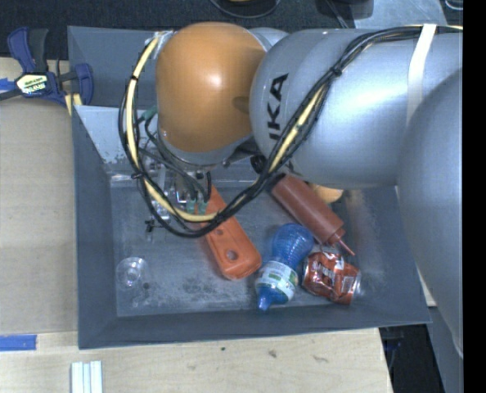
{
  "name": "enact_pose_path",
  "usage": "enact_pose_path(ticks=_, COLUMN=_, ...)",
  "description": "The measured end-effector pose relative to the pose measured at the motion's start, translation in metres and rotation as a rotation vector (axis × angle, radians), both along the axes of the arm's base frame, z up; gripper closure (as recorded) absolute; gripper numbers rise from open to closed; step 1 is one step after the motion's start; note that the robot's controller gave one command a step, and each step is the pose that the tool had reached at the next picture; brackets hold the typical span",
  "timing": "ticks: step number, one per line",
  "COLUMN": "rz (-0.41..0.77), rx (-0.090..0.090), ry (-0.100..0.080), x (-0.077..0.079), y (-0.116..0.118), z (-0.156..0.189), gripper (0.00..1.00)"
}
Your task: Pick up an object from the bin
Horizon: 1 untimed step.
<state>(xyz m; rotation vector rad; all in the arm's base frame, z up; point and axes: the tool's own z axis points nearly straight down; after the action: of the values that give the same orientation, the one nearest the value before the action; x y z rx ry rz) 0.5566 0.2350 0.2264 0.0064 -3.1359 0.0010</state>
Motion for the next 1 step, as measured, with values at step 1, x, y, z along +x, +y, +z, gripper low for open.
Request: enact_pose_path(ticks=1, rz=-0.005, rx=0.002, ry=-0.008, x=0.0020, y=-0.0017, z=0.0053, gripper=0.00)
